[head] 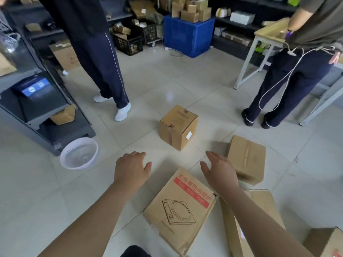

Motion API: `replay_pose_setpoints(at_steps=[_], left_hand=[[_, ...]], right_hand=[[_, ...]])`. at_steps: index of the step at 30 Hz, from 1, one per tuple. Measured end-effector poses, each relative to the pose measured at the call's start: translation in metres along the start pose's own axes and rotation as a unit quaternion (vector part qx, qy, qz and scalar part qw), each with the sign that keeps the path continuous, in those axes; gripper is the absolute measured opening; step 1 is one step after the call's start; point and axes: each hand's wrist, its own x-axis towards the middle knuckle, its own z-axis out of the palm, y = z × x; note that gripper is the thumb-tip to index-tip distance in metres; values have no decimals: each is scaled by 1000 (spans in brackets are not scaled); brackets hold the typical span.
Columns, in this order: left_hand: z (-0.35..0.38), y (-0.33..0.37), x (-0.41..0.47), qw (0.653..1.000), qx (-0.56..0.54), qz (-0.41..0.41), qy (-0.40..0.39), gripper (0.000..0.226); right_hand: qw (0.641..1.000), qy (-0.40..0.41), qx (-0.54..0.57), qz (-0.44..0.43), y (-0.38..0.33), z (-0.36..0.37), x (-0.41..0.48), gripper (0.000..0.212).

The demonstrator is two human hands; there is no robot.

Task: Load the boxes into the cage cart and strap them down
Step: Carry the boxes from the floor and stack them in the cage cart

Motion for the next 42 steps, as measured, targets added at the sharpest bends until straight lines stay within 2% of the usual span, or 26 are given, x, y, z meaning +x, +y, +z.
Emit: replay_pose_setpoints(at_steps=[8,14,19,24,27,30,35,42], left_hand=[[3,-72,139,999,2,40,-19,41],[-2,-129,263,993,18,116,-34,41],[12,-143,351,985,31,161,-49,45],[61,-128,425,980,38,181,-71,37],[101,-116,466,977,38,194,-77,40],[148,-102,509,975,34,200,-85,45],[240,-73,584,973,43,200,-110,41],[370,-40,667,976,49,164,-138,59]], right_hand=[[999,8,1,38,-69,42,113,47],[992,20,16,121,-131,80,204,44],[983,34,26,178,-152,113,267,49],[979,46,38,197,-128,155,329,47],[977,48,27,208,-101,185,367,44],[976,47,27,212,-70,218,408,40],[974,24,39,223,-7,280,482,38],[965,-2,69,253,68,379,562,46]])
